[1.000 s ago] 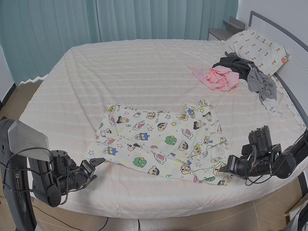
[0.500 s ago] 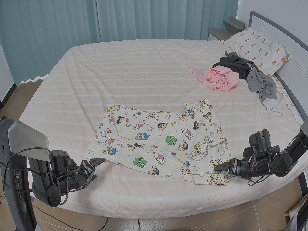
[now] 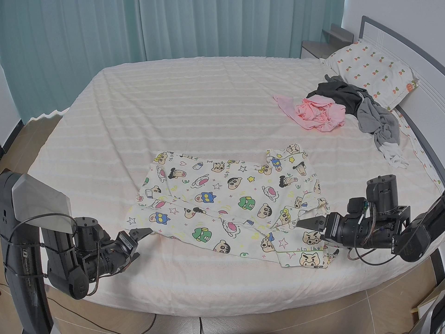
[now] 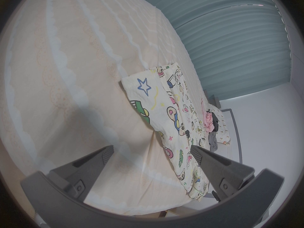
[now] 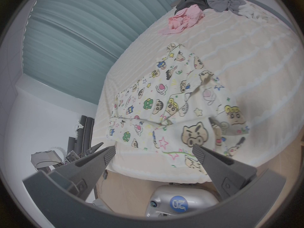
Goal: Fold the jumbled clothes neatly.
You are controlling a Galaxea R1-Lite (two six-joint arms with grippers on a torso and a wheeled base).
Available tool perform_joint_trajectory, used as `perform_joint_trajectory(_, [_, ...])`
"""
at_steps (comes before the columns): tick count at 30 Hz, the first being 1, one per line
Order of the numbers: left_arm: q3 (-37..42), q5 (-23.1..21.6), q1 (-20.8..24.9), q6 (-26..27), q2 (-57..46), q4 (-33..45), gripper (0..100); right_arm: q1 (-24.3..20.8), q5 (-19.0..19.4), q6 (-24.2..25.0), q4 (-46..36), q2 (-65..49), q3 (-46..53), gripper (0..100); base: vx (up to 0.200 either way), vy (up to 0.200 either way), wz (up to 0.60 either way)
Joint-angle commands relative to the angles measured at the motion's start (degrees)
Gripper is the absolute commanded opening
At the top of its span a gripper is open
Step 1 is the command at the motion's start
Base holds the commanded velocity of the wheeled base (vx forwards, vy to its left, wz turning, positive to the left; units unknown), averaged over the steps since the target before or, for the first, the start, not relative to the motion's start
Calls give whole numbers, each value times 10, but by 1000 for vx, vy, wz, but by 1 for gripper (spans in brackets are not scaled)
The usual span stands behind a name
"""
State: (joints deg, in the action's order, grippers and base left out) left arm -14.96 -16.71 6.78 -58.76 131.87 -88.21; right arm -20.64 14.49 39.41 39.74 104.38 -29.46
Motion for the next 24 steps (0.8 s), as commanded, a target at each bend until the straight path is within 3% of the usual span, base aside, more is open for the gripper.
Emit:
perform_joint_trajectory(1, [-4,8,0,0,3,0,100,-32,17,21,58,101,-34,100,0,0,0])
perform_joint_trajectory(7, [-4,8,0,-1,3,0,100,-25,15,19,63,189,-86,100,0,0,0])
perform_joint_trajectory(13, [-4,8,0,-1,3,-1,100,17,16,21,62,224,-118,100,0,0,0])
perform_joint_trajectory(20, [-4,7,-1,-2,2,-1,100,33,19,25,68,238,-133,100,0,0,0])
perform_joint_trajectory(24, [-2,7,-1,-3,1,-7,100,28,16,42,69,172,-118,100,0,0,0])
